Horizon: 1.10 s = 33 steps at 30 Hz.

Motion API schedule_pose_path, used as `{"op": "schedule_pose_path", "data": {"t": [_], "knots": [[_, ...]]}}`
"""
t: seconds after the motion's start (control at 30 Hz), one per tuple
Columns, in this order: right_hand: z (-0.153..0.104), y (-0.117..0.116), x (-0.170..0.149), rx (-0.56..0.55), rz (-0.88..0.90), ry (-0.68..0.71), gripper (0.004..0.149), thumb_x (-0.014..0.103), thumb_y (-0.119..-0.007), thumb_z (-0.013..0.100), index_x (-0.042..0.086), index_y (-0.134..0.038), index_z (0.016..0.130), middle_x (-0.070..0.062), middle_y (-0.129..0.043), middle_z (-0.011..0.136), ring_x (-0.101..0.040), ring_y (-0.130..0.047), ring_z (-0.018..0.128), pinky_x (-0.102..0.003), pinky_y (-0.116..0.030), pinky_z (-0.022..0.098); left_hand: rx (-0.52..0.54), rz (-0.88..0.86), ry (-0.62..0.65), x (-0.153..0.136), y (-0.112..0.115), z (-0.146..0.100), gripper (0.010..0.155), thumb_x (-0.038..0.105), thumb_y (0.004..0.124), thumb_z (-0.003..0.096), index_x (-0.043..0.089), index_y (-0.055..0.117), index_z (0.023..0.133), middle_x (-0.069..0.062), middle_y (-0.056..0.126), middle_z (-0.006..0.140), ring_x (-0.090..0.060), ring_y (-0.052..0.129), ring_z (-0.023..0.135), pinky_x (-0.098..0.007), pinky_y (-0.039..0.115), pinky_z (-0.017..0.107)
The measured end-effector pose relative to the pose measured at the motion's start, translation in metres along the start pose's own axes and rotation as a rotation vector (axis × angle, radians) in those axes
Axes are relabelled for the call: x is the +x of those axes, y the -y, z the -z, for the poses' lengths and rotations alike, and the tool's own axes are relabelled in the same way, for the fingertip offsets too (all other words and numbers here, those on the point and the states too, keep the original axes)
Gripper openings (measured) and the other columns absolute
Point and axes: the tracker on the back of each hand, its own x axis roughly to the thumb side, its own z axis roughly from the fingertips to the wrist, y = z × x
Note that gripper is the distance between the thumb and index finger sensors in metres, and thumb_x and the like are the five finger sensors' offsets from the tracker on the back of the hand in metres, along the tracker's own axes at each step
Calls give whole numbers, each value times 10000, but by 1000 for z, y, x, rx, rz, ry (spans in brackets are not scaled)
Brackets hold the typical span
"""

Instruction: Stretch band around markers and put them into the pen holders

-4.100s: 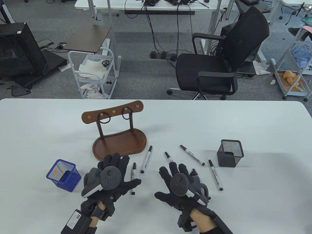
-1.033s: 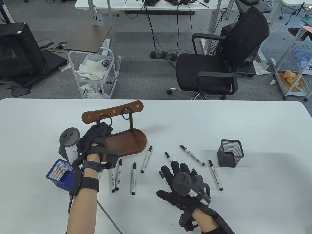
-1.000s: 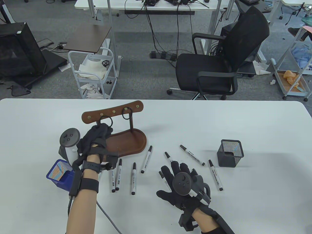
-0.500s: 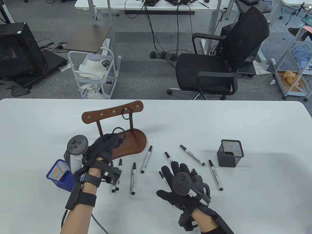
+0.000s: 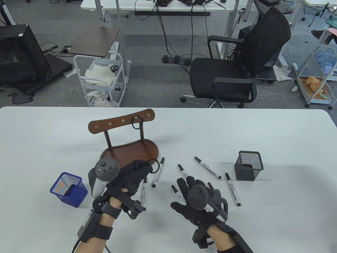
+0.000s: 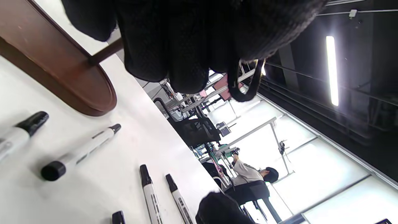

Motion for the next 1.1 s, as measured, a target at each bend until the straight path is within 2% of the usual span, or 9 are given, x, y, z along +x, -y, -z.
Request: {"op": "schedule_pose_path", "data": {"t": [0.27, 0.5, 0.77, 1.1], "knots": [[-1, 7, -1, 0, 95, 27, 827, 662, -742, 416, 345, -410, 1104, -25, -519, 1213, -332, -589, 1058, -525, -566, 792, -87, 52, 59, 8, 28, -9, 408, 404, 791, 586, 140, 816, 897, -126, 968, 926, -410, 891, 912, -665, 618, 709], [0, 8, -2, 17, 192, 54, 791, 635, -752, 423, 319, -457, 1086, -14, -597, 1152, -294, -675, 983, -474, -631, 746, -125, 88, 78, 3, 42, -15, 407, 406, 793, 585, 143, 814, 895, -125, 969, 922, -413, 885, 913, -666, 616, 709], [1, 9, -3, 28, 287, 82, 735, 597, -757, 440, 307, -497, 1064, 8, -650, 1100, -261, -724, 931, -445, -666, 715, -167, 118, 86, 2, 48, -20, 405, 403, 793, 585, 145, 816, 897, -125, 967, 924, -414, 886, 914, -667, 615, 710], [8, 5, 2, 114, 415, 104, 695, 574, -764, 453, 299, -537, 1050, 12, -672, 1078, -255, -743, 910, -439, -679, 700, -199, 140, 86, -1, 54, -23, 403, 397, 796, 584, 145, 818, 898, -130, 963, 929, -420, 881, 917, -669, 612, 710]]}}
